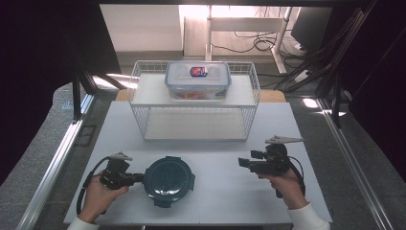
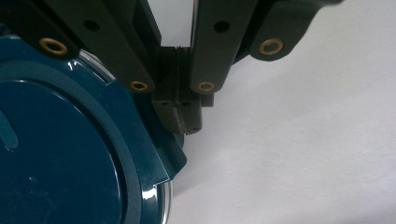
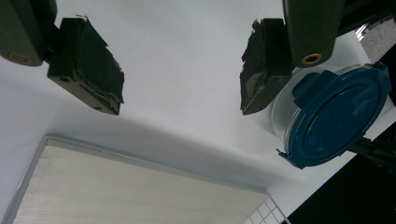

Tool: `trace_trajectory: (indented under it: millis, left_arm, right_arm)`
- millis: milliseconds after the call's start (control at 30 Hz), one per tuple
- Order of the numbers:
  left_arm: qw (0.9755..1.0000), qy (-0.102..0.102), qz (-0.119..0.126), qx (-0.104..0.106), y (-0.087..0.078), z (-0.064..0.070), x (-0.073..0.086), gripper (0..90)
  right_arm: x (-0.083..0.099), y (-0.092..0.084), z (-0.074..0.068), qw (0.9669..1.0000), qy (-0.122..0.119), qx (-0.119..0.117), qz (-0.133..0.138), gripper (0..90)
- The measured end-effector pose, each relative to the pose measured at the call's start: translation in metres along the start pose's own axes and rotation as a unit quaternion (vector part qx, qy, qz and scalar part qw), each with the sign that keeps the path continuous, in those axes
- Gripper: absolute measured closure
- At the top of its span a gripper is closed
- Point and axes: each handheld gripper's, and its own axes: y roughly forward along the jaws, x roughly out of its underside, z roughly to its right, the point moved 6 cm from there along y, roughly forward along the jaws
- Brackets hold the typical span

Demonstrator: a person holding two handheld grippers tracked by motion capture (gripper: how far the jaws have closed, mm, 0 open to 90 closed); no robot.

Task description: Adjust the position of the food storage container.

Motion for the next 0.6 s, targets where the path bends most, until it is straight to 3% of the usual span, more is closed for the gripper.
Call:
trace_trajectory:
  millis: [433,600]
  left_arm:
    - [0.9994,0.018,-0.001,0.029,0.014,0.030,-0.009,90.0]
    - [0.9984,0.024,0.004,0.052,0.021,0.046,-0.017,90.0]
  right_arm:
    - [0.000,-0.001,0.003,1.0000,0.003,0.002,0.003,30.0]
    - [-0.001,-0.002,0.004,1.0000,0.005,0.001,0.004,30.0]
